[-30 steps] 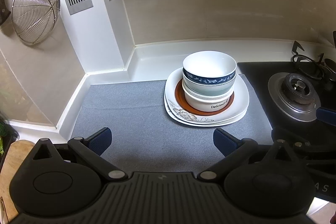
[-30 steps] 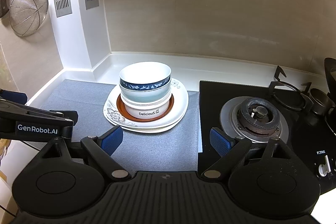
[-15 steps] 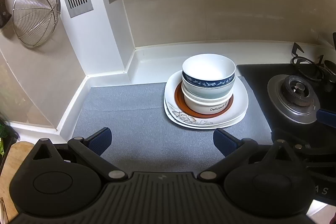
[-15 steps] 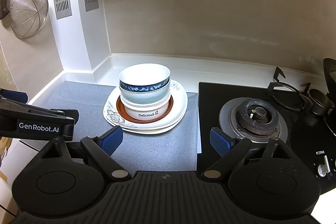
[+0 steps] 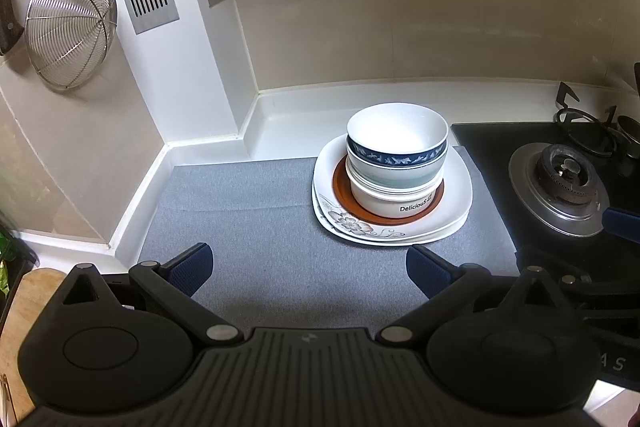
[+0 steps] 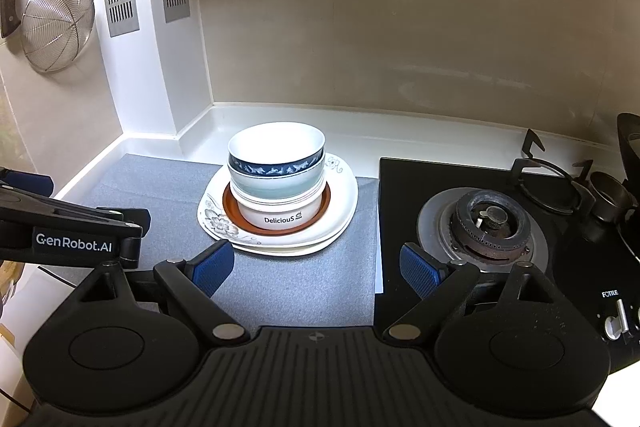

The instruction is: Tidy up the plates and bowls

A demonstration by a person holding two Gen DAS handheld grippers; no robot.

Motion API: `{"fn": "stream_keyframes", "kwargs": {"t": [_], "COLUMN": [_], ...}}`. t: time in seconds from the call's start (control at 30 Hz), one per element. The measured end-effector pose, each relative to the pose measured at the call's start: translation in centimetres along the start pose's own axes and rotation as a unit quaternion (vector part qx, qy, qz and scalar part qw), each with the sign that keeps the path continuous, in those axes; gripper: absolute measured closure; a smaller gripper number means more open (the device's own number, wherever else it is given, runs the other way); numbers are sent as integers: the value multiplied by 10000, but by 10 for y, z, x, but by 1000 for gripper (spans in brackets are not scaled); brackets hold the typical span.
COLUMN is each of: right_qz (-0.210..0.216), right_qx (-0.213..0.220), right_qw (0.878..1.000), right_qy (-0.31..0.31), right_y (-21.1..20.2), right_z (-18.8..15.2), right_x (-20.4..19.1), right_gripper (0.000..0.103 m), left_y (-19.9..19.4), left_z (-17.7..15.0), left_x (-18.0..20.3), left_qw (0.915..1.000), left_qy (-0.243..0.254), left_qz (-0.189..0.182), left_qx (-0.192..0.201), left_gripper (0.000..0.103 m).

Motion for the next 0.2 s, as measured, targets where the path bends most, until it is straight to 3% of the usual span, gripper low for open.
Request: {"fn": "stream_keyframes", "kwargs": {"t": [0.2], "right_qz": [43], "right_qx": [26], "right_qw": [10000], "right_qy": [23], "right_y": [0], "right_z": [1], "right_x": [0], "right_gripper": [12], "left_y": [-4], "left_z": [-1], "left_x": [-3], "left_qw": [9999], "left_qy": [-55], "left_qz": [57], "left_qx": [99], "left_gripper": [0]}}
Point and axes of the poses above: each gripper's, at about its wrist camera, not at the fingertips, and y roughly the way its jaws point, x to its right, z to its top, the point moved 6 cm from there along y, roughly the way its jaws point, and after that the axes turned 5 degrees about -x, right-handed, at the moved point
